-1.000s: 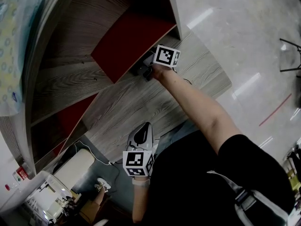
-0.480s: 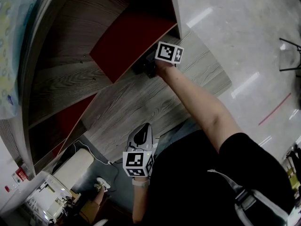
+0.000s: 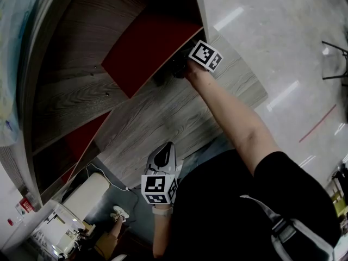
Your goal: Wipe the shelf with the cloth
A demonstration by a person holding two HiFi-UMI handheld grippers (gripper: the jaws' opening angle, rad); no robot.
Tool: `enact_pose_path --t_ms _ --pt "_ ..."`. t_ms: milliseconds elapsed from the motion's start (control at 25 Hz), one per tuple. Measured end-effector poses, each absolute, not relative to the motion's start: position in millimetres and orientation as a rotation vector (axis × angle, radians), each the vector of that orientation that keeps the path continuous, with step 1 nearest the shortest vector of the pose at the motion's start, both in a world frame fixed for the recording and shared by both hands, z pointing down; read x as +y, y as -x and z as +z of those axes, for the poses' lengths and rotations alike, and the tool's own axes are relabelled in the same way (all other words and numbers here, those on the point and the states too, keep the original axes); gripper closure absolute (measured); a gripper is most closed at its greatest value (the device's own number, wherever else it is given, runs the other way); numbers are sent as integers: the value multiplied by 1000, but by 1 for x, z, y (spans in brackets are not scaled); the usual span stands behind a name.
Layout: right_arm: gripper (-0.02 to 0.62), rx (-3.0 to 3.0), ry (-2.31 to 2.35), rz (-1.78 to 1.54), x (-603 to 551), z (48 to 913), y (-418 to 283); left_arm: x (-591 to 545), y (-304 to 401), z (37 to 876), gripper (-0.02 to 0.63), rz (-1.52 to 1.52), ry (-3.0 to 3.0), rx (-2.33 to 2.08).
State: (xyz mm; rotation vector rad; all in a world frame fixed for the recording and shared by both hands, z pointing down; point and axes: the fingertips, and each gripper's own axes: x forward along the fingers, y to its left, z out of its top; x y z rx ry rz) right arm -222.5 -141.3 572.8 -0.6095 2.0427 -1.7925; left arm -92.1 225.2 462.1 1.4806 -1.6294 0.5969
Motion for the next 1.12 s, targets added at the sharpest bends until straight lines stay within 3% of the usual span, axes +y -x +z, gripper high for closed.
enact_pose_path --t_ms 600,1120 --pt "544 2435 126 -1902 -31 561 282 233 95 462 600 584 -1469 -1643" --pt "545 2689 -55 -1755 -10 499 214 205 101 440 600 507 -1513 -1715"
